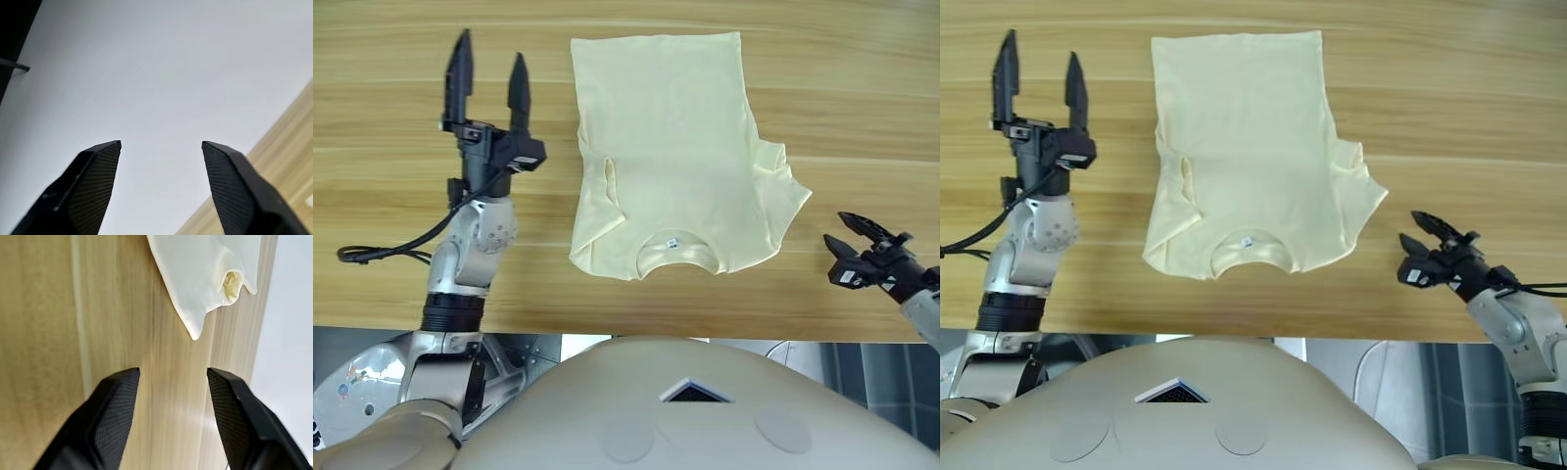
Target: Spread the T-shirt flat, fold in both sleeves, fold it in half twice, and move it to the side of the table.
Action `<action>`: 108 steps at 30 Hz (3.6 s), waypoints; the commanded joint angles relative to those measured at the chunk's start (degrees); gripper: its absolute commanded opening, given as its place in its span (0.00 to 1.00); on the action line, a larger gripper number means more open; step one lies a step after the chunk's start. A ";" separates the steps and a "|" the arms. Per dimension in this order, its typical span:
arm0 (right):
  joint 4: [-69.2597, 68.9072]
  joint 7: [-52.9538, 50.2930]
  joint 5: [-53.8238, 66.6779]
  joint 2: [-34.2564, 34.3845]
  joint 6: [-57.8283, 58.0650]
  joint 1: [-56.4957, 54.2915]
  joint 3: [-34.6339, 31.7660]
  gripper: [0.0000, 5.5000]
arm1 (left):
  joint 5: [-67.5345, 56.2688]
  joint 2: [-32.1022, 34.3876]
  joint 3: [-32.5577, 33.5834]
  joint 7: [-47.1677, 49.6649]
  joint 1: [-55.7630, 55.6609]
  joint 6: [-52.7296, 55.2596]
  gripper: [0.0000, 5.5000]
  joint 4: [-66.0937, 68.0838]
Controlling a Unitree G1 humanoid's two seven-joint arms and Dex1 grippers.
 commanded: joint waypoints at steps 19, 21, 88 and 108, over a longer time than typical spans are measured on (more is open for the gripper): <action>13.05 -7.95 -5.96 0.57 2.83 -18.51 22.53 0.47 | -1.49 -2.10 1.36 -0.24 2.18 -2.07 0.56 -1.34; 13.77 -8.58 -6.31 0.59 3.13 -19.37 23.72 0.47 | -1.52 -2.19 1.16 -0.46 2.08 -2.05 0.56 -1.29; 3.06 -5.53 16.68 7.59 -3.61 -21.68 22.74 0.00 | -3.39 -3.31 -0.17 -2.43 1.28 -2.99 0.56 4.37; 2.51 -1.80 13.68 9.75 -1.59 -23.47 22.48 0.31 | -3.27 -3.60 -1.06 -2.78 1.72 -2.62 0.56 4.46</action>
